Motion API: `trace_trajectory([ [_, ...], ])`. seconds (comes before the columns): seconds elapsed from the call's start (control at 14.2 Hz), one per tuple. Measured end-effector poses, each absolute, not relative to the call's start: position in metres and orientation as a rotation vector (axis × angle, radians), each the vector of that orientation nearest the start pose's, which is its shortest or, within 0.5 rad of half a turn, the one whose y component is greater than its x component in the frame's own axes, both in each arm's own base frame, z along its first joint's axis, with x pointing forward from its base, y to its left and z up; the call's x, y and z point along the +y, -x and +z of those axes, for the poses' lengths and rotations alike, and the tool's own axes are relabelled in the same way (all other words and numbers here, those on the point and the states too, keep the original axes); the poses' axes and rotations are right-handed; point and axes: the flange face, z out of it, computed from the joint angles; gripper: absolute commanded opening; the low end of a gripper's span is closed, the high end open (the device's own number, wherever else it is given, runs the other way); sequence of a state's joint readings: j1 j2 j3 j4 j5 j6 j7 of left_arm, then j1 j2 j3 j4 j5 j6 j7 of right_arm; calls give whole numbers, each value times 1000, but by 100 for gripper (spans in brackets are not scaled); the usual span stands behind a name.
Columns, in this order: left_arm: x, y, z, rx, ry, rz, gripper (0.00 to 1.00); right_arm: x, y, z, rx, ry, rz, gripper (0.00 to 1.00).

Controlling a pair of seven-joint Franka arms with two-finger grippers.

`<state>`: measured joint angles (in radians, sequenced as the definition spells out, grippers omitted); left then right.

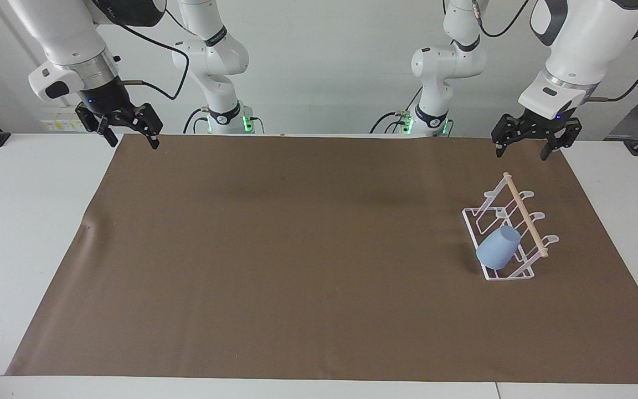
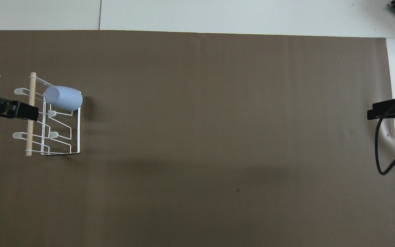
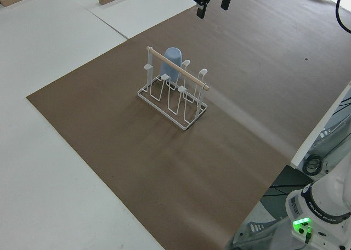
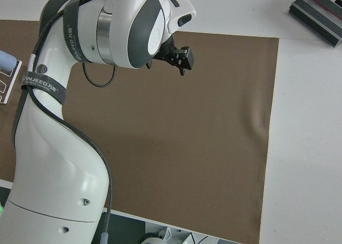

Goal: Hang cup on cup holder

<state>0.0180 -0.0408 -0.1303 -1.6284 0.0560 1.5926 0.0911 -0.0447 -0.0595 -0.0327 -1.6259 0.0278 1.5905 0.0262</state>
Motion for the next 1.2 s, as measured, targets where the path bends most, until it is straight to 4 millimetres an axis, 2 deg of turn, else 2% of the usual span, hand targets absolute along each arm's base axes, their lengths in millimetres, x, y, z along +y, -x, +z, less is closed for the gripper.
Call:
trace_trajectory([
  [0.28,-62,-540,622,315,3076,-11,100,-39,-536,633,161,3108,-39,100],
  [0.63,-54,-535,643,263,3146,-4,100,-39,-536,633,161,3108,-39,100],
  [1.2,-55,-535,643,265,3154,-2,100,-39,-536,633,162,3108,-38,100],
])
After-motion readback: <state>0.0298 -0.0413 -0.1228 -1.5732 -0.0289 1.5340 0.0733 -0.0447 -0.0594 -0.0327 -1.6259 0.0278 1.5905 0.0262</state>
